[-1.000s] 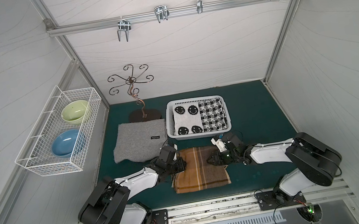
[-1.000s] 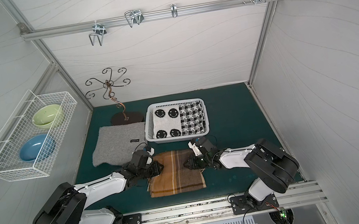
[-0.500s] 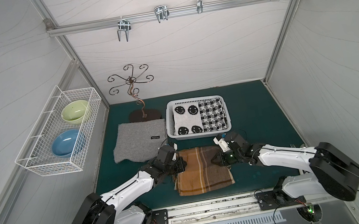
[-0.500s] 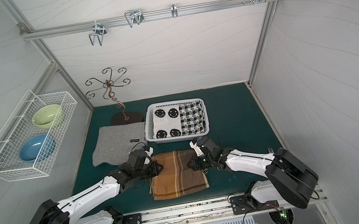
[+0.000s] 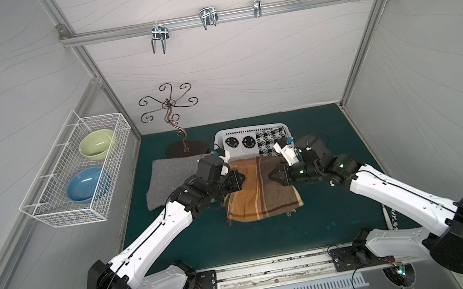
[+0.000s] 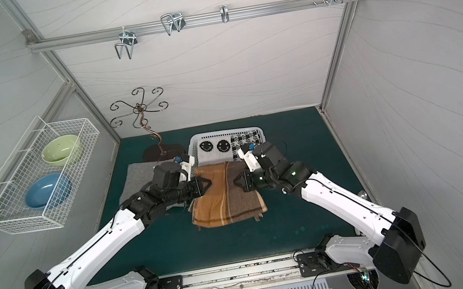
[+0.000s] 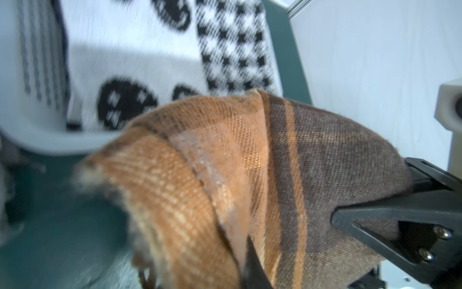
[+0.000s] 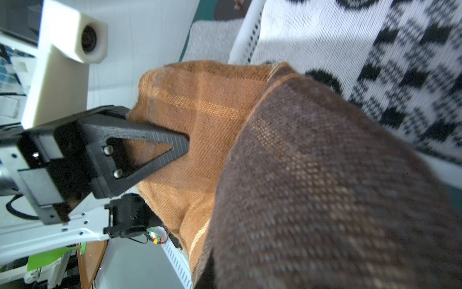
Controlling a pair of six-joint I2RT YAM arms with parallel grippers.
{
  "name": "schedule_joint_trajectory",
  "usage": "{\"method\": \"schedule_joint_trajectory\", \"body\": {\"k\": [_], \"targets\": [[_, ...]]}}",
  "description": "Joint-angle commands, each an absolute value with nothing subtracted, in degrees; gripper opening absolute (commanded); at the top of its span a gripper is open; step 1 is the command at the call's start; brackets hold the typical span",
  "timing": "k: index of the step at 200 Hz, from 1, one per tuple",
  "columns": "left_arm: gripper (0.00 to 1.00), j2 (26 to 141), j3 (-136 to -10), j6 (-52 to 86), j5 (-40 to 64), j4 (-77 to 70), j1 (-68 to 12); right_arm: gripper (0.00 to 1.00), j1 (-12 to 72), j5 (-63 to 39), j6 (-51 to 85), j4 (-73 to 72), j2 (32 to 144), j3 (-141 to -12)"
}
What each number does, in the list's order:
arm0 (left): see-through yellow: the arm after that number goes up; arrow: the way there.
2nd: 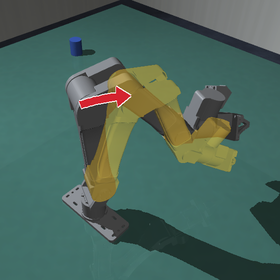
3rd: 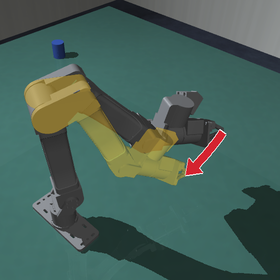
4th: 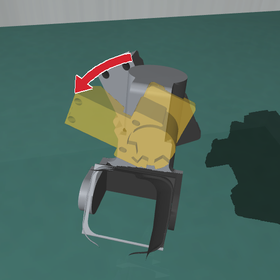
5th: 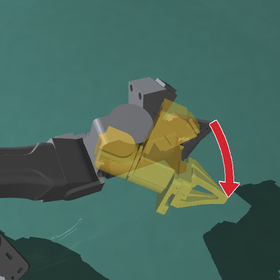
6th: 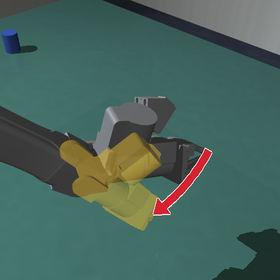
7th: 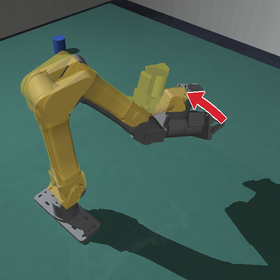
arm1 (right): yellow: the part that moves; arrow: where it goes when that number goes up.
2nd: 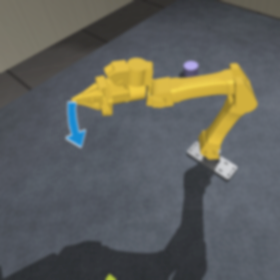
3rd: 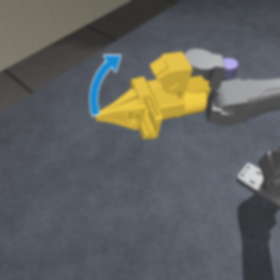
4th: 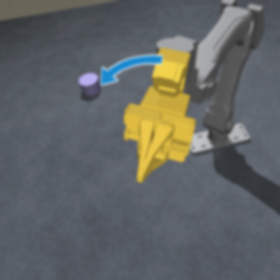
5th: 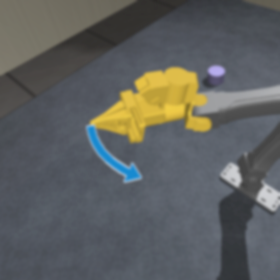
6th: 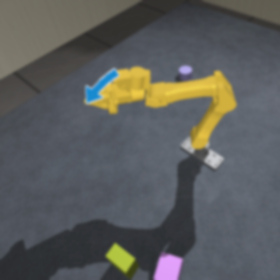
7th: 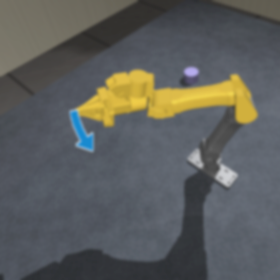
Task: Put the folded scarf in the basket
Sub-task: Place the scarf in the basket.
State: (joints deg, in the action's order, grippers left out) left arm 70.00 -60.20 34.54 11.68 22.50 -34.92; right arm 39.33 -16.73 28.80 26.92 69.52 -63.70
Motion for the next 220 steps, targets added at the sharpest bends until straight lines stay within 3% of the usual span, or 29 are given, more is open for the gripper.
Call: {"method": "schedule_joint_trajectory", "body": {"k": [1,86,145,220], "targets": [[0.0,74.9,-70.6,30.6,12.1,24.3,-32.0,0.0,34.7,-20.7,23.5,32.8,73.4,-72.9],[0.0,105.4,-107.4,25.8,16.3,26.1,-24.3,0.0,20.9,-29.6,17.9,33.7,99.8,-101.2],[0.0,122.5,-132.8,25.7,18.7,29.4,-22.5,0.0,18.9,-28.8,16.3,35.6,111.3,-115.7],[0.0,113.6,-104.6,30.4,17.1,22.9,-21.5,0.0,19.0,-29.8,17.5,27.7,107.7,-95.3]]}}
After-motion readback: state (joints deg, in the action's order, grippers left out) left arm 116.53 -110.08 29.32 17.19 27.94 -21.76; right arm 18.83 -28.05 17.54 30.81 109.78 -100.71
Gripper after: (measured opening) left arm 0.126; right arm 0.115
